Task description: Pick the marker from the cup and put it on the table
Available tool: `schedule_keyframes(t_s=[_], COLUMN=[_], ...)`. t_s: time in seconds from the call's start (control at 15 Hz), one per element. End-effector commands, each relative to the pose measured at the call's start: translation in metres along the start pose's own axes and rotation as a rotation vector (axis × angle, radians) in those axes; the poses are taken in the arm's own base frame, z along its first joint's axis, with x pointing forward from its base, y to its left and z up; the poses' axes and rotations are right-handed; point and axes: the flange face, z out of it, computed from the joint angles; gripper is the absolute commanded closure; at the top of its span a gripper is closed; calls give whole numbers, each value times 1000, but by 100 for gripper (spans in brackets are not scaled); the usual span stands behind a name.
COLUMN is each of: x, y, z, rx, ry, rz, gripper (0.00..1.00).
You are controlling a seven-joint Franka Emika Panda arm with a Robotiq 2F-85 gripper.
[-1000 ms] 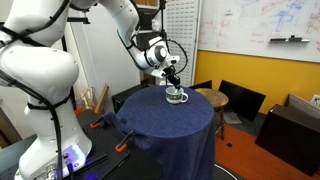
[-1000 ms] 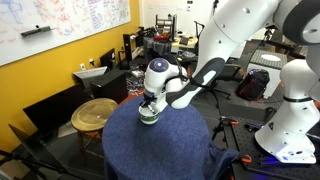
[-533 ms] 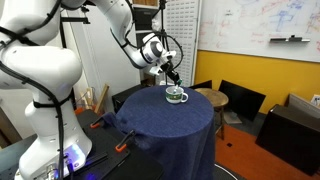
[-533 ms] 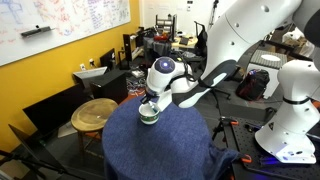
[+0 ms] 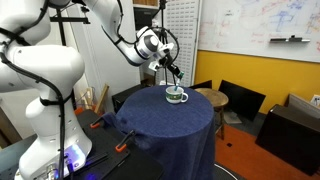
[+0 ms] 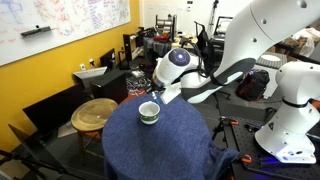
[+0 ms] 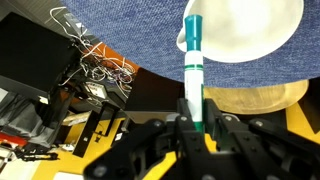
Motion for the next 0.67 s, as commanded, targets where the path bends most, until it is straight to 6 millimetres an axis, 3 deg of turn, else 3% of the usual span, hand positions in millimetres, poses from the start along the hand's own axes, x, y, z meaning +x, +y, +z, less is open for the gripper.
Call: schedule_keyframes(t_s=[0.0,0.6], x=[-3,-18], y=[25,89], z=[-18,-19], rx=[21,8], ry=[34,-11], rz=[83,304], gripper=[95,95])
